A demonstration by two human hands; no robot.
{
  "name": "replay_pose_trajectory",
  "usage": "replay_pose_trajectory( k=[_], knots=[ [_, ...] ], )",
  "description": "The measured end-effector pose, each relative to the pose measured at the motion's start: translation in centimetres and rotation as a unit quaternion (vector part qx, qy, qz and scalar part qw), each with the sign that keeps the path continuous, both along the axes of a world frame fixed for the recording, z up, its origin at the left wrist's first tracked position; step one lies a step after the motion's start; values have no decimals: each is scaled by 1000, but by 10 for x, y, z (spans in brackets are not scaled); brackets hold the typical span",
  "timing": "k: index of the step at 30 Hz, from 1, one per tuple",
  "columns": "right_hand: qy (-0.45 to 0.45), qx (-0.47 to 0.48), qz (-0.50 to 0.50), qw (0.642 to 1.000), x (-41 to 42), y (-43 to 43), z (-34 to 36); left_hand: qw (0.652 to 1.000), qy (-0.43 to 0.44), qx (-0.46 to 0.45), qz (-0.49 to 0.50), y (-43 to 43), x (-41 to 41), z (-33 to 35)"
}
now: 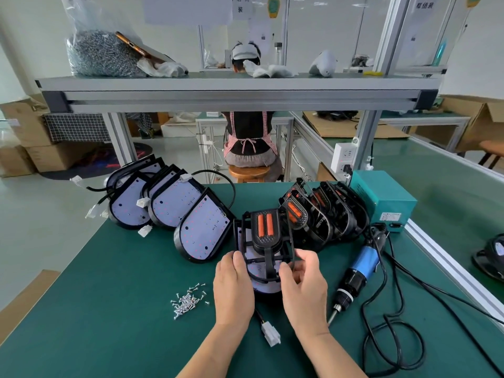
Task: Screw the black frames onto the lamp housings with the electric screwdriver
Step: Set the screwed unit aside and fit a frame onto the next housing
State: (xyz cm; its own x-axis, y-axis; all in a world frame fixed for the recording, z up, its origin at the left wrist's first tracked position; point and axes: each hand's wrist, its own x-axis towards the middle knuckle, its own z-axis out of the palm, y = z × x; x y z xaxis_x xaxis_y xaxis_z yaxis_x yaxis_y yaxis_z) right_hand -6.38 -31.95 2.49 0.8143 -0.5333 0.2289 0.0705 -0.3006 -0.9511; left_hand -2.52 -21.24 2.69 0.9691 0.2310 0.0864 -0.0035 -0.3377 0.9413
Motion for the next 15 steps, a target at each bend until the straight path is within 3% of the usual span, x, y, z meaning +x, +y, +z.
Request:
replay_pose_trajectory(
  k=[4,10,15],
  knots=[
    [34,-47,-13,998,0,-3,-1,999,30,17,-17,2,1,-4],
    [107,-139,54,983,0,-3,0,999,23,29,-25,5,0,-4],
    [125,-149,82,977,1,-4,-1,999,14,33,-31,5,0,-5]
  ],
)
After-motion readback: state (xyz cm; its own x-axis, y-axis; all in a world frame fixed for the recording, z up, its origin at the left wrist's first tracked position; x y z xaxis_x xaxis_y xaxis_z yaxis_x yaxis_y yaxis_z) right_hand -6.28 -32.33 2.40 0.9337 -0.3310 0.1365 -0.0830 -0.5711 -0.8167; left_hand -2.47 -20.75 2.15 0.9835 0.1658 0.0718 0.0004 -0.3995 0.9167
